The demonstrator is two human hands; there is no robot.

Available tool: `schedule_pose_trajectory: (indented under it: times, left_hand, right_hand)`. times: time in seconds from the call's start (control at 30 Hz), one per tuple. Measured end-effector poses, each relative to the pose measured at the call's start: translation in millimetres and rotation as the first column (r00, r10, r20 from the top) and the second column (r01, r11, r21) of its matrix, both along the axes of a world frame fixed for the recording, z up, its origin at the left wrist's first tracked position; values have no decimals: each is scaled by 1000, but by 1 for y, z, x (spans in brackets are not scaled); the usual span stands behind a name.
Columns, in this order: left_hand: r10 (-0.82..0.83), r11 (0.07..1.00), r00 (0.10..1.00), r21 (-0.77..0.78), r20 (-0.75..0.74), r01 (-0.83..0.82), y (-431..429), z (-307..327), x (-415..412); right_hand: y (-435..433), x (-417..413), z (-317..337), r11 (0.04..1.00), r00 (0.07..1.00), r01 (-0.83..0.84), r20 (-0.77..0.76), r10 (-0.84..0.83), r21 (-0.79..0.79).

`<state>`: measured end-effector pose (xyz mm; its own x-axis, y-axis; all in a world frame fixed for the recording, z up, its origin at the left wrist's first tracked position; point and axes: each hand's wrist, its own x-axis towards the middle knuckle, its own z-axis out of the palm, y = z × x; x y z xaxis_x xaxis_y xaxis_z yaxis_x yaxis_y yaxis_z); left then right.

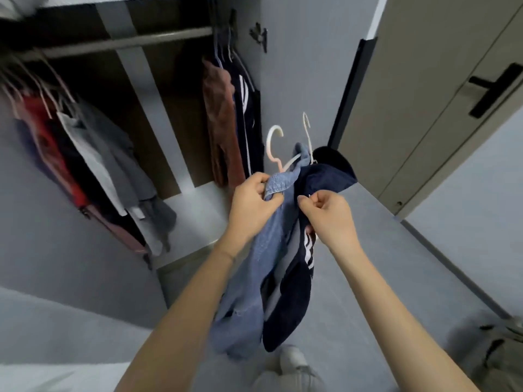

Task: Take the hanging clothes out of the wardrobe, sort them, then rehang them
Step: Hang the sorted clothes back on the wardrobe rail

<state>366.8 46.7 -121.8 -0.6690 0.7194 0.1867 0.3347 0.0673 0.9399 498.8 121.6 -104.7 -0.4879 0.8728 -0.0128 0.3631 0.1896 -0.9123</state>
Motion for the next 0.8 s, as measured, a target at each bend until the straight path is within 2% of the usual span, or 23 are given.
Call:
schedule_pose_trajectory:
  times: [0.3, 0.47, 0.63, 0.8]
  left_hand:
    - [64, 998, 993, 12, 97, -66, -29, -1, -50]
    - [106, 994, 993, -40, 54, -104, -58, -9, -78]
    - [227, 974, 972, -28, 65, -225, -74, -15, -95]
    - [331, 943, 943, -37, -16, -331, -64, -18, -111]
  right_hand:
    - [-27, -76, -13, 954, 981, -179, -117, 154, -241]
    - [-50, -103, -28, 904, 954, -268, -224, 200, -334]
    - [-51, -130, -41, 884, 934, -346, -207, 292, -315]
    - [-23, -162, -48, 865, 895, -440, -193, 402, -239]
